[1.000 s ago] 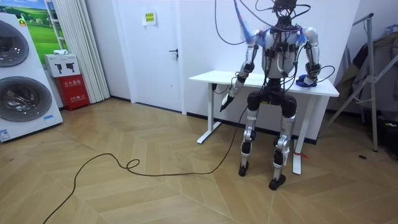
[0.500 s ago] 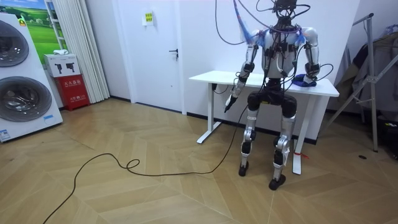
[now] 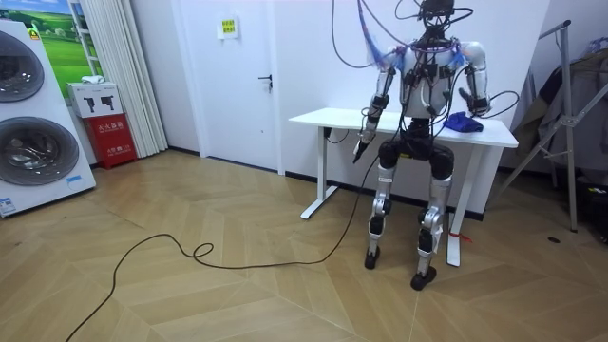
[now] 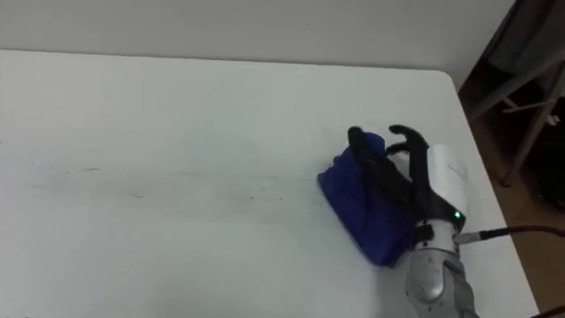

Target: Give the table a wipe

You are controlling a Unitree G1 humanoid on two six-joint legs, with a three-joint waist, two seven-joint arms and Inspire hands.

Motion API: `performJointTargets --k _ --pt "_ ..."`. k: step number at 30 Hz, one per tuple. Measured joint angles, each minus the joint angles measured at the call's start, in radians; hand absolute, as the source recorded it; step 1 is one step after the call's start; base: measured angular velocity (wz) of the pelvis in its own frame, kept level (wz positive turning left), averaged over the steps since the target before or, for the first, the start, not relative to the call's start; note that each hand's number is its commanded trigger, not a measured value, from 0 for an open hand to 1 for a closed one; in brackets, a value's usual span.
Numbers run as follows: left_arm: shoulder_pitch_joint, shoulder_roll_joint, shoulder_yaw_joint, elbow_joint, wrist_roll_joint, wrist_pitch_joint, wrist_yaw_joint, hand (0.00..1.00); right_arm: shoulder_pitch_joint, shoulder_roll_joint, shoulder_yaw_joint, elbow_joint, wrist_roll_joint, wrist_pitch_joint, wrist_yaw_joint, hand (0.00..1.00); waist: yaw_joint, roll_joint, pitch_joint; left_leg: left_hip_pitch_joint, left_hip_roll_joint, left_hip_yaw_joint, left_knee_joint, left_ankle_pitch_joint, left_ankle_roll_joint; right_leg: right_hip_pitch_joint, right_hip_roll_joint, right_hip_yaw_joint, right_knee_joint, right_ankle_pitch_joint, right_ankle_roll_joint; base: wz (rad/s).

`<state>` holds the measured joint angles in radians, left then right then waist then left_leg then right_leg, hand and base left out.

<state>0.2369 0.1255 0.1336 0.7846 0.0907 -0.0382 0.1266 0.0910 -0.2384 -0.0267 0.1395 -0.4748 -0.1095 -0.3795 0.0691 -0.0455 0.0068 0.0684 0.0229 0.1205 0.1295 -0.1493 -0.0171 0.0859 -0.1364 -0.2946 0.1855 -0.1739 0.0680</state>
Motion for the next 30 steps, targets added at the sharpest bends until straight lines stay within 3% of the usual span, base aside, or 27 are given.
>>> performJointTargets --k 5,10,12,16,20,25,30 --pt "0.003 0.0 0.002 0.029 -0.001 -0.005 -0.016 0.0 -0.001 -0.002 -0.061 -0.055 0.08 -0.013 0.016 0.0 -0.023 -0.005 -0.0035 0.006 0.001 0.009 0.0 0.0 0.0 0.0 0.0 0.007 0.001 0.0 0.0 -0.06" --pt "0.011 0.0 0.031 0.047 -0.001 -0.015 -0.026 0.0 -0.001 -0.011 -0.162 -0.135 0.123 -0.013 0.038 0.0 -0.039 -0.012 -0.0021 0.017 0.005 0.034 -0.001 -0.006 -0.001 -0.005 0.005 0.044 0.013 0.0 0.0 -0.14" --pt "0.025 0.001 0.044 0.052 -0.002 -0.016 -0.024 0.0 -0.001 -0.039 -0.177 -0.143 0.157 -0.024 0.016 0.0 -0.04 -0.018 -0.0016 0.029 0.006 0.043 -0.001 -0.01 0.0 -0.001 0.007 0.056 0.016 0.0 0.0 -0.2" --pt "0.045 0.001 0.077 0.052 -0.002 -0.014 -0.021 0.0 0.0 -0.042 -0.247 -0.148 0.171 -0.024 -0.034 0.0 -0.06 -0.039 -0.0041 0.031 0.007 0.051 0.0 -0.012 0.0 -0.005 0.008 0.066 0.016 0.0 0.0 -0.07" --pt "0.05 0.001 0.101 0.051 -0.001 -0.014 -0.02 0.0 0.008 -0.042 -0.28 -0.145 0.175 -0.024 -0.072 0.0 -0.064 -0.038 -0.0047 0.032 0.012 0.058 0.0 -0.016 -0.003 -0.004 0.013 0.071 0.016 0.0 -0.001 -0.06" --pt "0.061 0.004 0.102 0.05 -0.002 -0.011 -0.02 0.0 0.009 -0.042 -0.312 -0.027 0.227 -0.02 -0.152 0.0 -0.071 -0.033 -0.007 0.03 0.018 0.06 0.0 -0.018 -0.007 -0.005 0.019 0.069 0.015 0.001 -0.001 0.0" --pt "0.083 0.004 0.104 0.06 0.0 -0.003 -0.005 0.0 0.033 -0.04 -0.327 0.17 0.394 -0.015 -0.193 0.0 -0.091 -0.029 -0.0093 0.031 0.018 0.059 0.0 -0.019 -0.007 -0.005 0.019 0.068 0.013 0.001 -0.001 0.0"
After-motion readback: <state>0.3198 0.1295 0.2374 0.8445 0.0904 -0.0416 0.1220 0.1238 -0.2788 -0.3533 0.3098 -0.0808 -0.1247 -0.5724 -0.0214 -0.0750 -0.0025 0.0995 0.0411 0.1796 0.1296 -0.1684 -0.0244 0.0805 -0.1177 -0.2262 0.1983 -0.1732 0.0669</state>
